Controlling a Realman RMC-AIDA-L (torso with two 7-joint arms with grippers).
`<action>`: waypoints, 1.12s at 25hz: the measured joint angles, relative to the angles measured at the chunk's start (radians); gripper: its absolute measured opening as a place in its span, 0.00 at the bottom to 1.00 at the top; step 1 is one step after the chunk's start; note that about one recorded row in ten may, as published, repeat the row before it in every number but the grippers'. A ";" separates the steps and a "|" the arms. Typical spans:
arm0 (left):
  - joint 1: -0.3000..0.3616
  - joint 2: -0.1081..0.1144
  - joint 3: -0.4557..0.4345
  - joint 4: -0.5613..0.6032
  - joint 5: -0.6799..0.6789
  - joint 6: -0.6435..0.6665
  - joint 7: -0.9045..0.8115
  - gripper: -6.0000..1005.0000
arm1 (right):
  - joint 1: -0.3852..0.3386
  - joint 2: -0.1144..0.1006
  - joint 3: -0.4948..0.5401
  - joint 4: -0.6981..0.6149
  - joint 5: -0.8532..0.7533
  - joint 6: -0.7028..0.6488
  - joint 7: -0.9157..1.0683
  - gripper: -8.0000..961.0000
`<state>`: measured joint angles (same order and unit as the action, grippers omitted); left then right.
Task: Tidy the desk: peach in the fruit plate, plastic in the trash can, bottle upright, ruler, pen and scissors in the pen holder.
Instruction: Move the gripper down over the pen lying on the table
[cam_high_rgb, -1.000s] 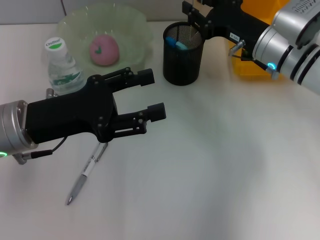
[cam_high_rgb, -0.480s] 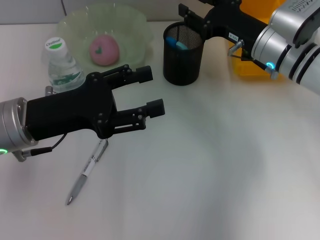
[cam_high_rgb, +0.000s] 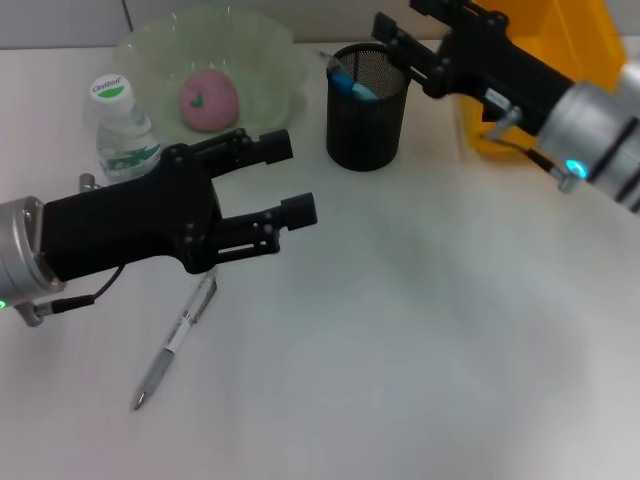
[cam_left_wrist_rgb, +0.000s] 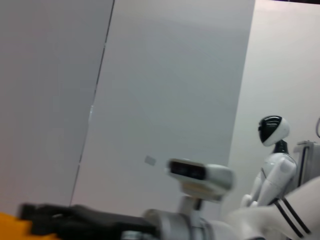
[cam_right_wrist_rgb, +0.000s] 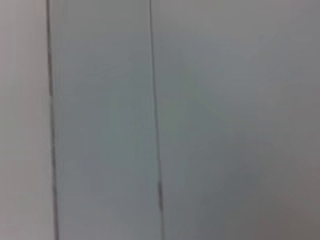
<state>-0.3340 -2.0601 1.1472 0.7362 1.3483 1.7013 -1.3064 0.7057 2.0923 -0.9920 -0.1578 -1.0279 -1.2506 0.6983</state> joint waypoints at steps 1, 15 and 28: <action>0.002 0.002 -0.005 0.000 0.000 -0.002 -0.009 0.78 | -0.022 0.000 -0.001 -0.001 0.000 -0.050 0.004 0.61; 0.012 0.048 -0.078 0.236 0.360 -0.099 -0.497 0.78 | -0.213 0.000 -0.002 0.057 -0.002 -0.320 0.006 0.61; -0.172 -0.009 -0.018 0.505 0.994 -0.085 -1.131 0.77 | -0.197 0.001 -0.005 0.059 -0.001 -0.308 0.007 0.61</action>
<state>-0.5063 -2.0690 1.1290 1.2416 2.3420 1.6163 -2.4378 0.5090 2.0934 -0.9974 -0.0984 -1.0292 -1.5588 0.7049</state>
